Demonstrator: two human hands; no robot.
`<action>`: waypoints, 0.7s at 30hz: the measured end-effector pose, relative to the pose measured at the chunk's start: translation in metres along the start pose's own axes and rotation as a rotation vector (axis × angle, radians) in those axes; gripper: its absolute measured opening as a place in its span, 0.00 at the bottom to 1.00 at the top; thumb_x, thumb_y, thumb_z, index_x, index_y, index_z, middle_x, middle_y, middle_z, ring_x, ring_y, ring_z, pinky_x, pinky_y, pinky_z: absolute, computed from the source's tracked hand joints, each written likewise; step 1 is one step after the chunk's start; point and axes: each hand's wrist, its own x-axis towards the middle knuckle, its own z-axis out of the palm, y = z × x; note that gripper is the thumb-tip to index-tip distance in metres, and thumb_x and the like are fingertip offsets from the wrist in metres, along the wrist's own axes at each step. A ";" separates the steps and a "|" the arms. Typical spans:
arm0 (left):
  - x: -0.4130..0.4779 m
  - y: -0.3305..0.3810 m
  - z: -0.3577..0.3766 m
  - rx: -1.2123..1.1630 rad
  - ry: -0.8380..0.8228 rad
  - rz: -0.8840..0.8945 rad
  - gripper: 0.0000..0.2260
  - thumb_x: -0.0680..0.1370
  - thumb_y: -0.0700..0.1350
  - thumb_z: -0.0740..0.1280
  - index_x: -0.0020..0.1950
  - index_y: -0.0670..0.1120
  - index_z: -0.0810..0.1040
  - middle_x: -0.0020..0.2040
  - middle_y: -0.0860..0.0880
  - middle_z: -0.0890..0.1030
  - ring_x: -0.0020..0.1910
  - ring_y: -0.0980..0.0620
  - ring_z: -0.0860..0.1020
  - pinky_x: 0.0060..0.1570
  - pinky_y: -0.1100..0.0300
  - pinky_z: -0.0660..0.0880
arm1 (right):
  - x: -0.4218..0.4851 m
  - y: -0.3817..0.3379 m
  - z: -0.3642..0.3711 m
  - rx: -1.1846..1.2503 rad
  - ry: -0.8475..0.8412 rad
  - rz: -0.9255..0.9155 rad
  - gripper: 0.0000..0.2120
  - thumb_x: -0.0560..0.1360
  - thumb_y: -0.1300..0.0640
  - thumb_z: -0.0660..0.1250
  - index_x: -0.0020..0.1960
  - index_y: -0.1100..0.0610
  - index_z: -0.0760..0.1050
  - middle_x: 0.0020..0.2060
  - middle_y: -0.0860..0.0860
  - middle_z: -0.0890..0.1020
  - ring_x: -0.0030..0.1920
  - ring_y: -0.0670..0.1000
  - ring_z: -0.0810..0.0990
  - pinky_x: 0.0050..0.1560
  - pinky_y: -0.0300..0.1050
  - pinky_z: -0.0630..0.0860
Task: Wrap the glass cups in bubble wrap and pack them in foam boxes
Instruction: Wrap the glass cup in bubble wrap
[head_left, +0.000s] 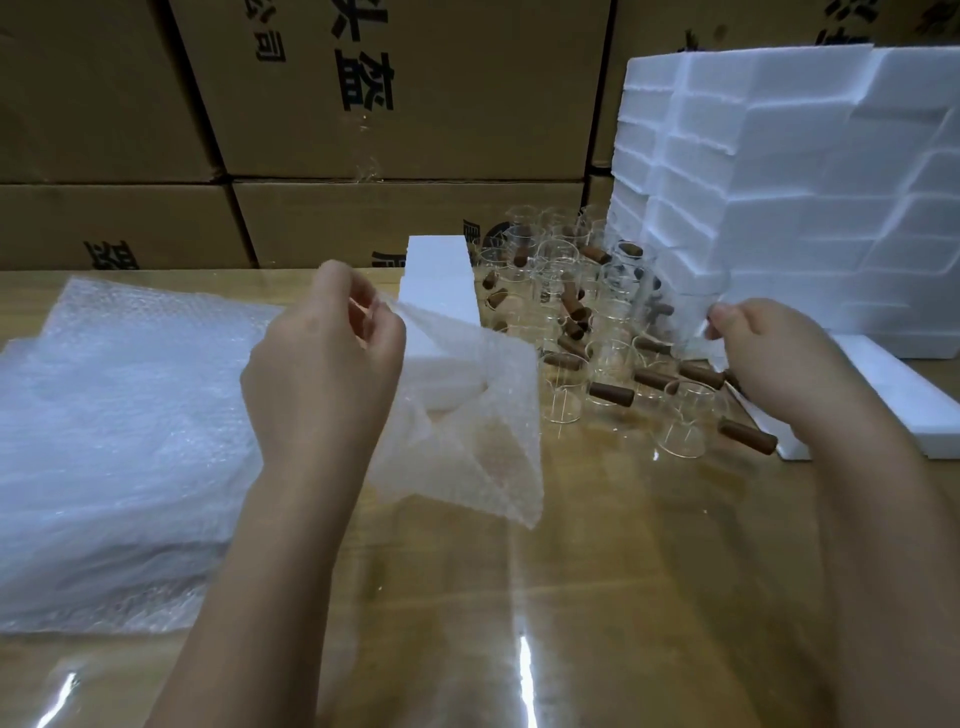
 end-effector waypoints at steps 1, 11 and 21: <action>0.000 0.001 -0.001 0.011 0.006 0.012 0.03 0.77 0.46 0.63 0.44 0.51 0.71 0.32 0.58 0.72 0.31 0.56 0.69 0.29 0.63 0.61 | 0.000 0.000 -0.004 0.041 0.049 -0.015 0.16 0.81 0.50 0.53 0.49 0.58 0.76 0.39 0.54 0.75 0.42 0.55 0.72 0.43 0.47 0.65; -0.007 0.006 0.008 0.025 -0.316 0.068 0.04 0.76 0.47 0.67 0.41 0.54 0.76 0.29 0.56 0.73 0.31 0.60 0.71 0.28 0.63 0.59 | -0.047 -0.043 -0.031 0.388 -0.743 -0.585 0.10 0.78 0.48 0.57 0.46 0.48 0.77 0.36 0.46 0.77 0.36 0.42 0.73 0.40 0.37 0.72; -0.008 0.006 0.013 -0.031 -0.411 0.020 0.05 0.75 0.46 0.67 0.40 0.53 0.76 0.29 0.54 0.75 0.32 0.56 0.75 0.29 0.61 0.63 | -0.089 -0.094 0.005 -0.452 -0.442 -0.568 0.07 0.82 0.50 0.56 0.51 0.53 0.63 0.45 0.45 0.70 0.55 0.51 0.74 0.40 0.45 0.66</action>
